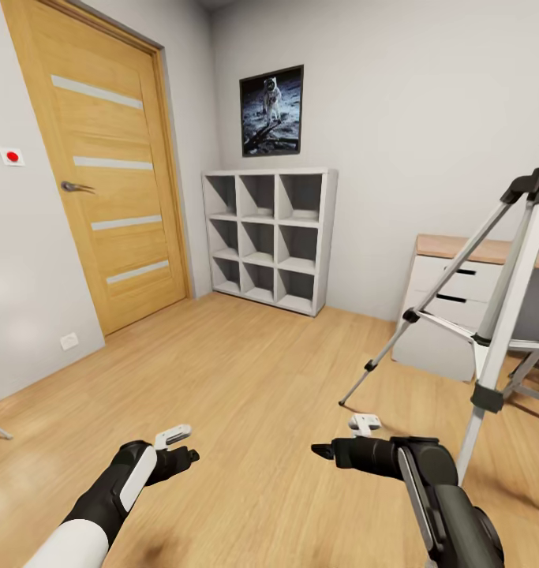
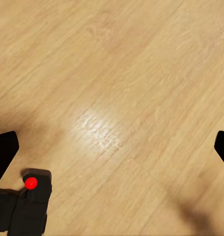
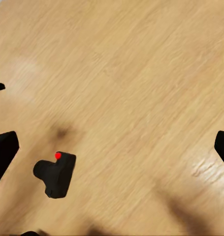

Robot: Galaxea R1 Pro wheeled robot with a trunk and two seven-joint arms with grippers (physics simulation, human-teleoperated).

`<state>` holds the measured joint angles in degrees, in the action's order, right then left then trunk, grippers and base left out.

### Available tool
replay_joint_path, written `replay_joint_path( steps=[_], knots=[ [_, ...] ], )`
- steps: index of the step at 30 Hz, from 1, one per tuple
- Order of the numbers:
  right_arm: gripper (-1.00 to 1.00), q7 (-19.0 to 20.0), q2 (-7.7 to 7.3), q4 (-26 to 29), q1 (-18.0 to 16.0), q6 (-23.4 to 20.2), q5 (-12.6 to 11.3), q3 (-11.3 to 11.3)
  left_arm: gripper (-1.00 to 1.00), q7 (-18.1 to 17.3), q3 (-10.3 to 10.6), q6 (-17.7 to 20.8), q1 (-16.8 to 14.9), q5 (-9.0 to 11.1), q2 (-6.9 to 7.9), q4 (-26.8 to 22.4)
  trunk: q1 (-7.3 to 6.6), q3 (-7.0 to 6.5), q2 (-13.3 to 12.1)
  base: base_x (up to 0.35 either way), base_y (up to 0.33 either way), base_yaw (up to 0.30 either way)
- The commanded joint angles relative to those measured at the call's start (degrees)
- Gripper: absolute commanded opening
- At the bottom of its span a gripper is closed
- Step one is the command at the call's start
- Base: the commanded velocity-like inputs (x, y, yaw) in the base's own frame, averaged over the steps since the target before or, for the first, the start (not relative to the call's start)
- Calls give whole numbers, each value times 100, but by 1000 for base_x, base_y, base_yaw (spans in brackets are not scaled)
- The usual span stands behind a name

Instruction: Attach the digital camera to the camera tripod in the bedroom.

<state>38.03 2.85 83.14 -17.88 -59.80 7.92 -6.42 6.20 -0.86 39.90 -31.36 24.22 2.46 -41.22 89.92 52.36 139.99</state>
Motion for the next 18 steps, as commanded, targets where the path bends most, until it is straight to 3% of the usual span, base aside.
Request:
replay_joint_path(
  steps=[1, 5, 6, 9, 18],
  knots=[
    [100, 189, -23, 31, -4, -20, 45, -14, 100, 48, -2, 26, -2, 63, 0, -9, 21, 25, 44, 0, 0, 0],
    [100, 707, -160, 91, -4, -20, 12, -15, 100, 48, -7, 26, -2, 64, 0, -9, 109, 96, 205, 0, 0, 0],
    [100, 1166, -249, 124, -4, -20, -1, -16, 100, 48, -9, 26, -2, 65, 0, -9, 131, 114, 245, 0, 0, 0],
    [100, 1431, -310, 139, -4, -20, -3, -17, 100, 48, -10, 26, -4, 65, 0, -9, 178, 172, 326, 0, 0, 0],
    [100, 1613, -354, 150, -4, -20, 50, -17, 100, 48, -10, 18, -2, 65, 0, -11, 201, 372, 338, 0, 0, 0]
  ],
)
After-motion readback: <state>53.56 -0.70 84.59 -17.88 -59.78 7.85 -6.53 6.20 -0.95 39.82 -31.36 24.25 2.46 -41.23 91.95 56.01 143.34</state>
